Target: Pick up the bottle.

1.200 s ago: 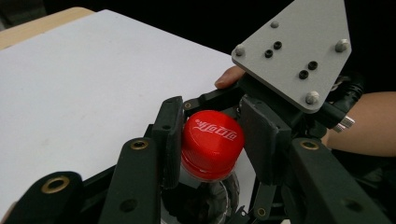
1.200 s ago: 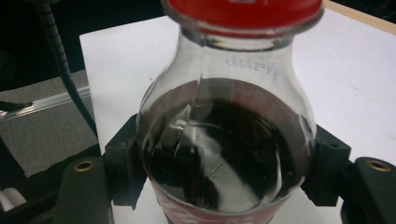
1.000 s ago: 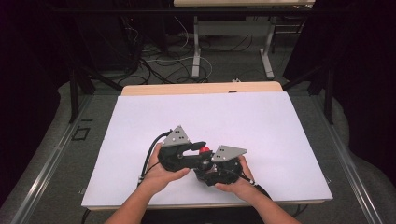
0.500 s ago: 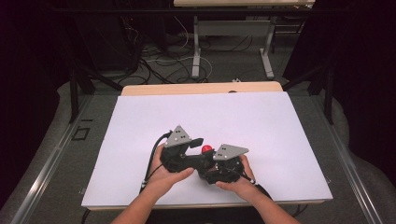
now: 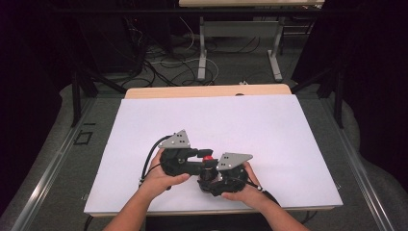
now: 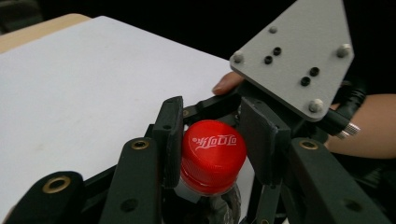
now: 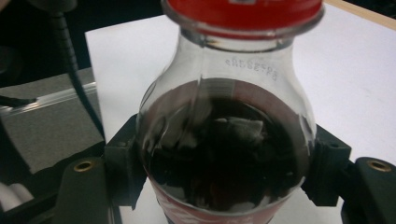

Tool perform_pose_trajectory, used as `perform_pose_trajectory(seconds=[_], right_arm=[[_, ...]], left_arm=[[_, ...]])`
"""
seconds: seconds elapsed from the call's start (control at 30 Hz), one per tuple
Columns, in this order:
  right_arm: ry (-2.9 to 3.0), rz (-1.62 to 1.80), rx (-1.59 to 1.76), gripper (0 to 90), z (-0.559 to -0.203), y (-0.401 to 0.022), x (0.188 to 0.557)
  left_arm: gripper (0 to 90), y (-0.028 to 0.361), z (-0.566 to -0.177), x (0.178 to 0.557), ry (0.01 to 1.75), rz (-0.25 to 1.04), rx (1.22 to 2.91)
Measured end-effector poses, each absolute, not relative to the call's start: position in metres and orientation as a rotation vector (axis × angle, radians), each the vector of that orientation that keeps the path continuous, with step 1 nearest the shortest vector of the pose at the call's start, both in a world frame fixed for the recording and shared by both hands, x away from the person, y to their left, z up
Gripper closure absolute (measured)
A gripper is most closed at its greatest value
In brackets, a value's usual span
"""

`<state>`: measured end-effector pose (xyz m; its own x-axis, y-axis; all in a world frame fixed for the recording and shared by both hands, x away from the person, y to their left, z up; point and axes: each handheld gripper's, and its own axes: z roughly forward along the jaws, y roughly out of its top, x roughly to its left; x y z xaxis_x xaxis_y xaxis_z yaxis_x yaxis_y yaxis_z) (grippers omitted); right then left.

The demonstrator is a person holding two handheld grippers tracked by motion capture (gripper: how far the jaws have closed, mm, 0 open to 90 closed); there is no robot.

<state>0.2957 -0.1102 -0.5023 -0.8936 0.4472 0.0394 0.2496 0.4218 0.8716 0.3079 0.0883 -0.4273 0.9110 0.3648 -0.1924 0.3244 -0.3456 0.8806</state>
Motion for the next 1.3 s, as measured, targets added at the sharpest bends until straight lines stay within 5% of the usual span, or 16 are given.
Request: perform_pose_trajectory(seconds=[0.3,0.43,0.6,0.93,1.1,1.3], right_arm=[[2.367,1.337,0.728,29.7,-0.504,-0.108,0.295],[2.366,1.358,0.724,29.6,-0.503,-0.11,0.297],[2.389,1.409,0.721,29.6,-0.502,-0.114,0.299],[2.474,1.482,0.611,29.6,-0.5,-0.111,0.295],[2.474,1.481,0.592,29.6,-0.501,-0.109,0.294],[2.44,1.414,0.674,29.7,-0.5,-0.11,0.296]], left_arm=[[61.7,0.06,-0.43,0.279,0.8,0.369,1.885],[60.3,0.062,-0.427,0.282,0.814,0.338,1.869],[47.7,0.077,-0.419,0.292,0.717,0.222,1.898],[51.6,0.094,-0.424,0.313,0.426,-0.044,1.971],[60.5,0.092,-0.427,0.313,0.435,-0.036,1.972],[61.2,0.08,-0.426,0.302,0.569,0.158,1.965]])
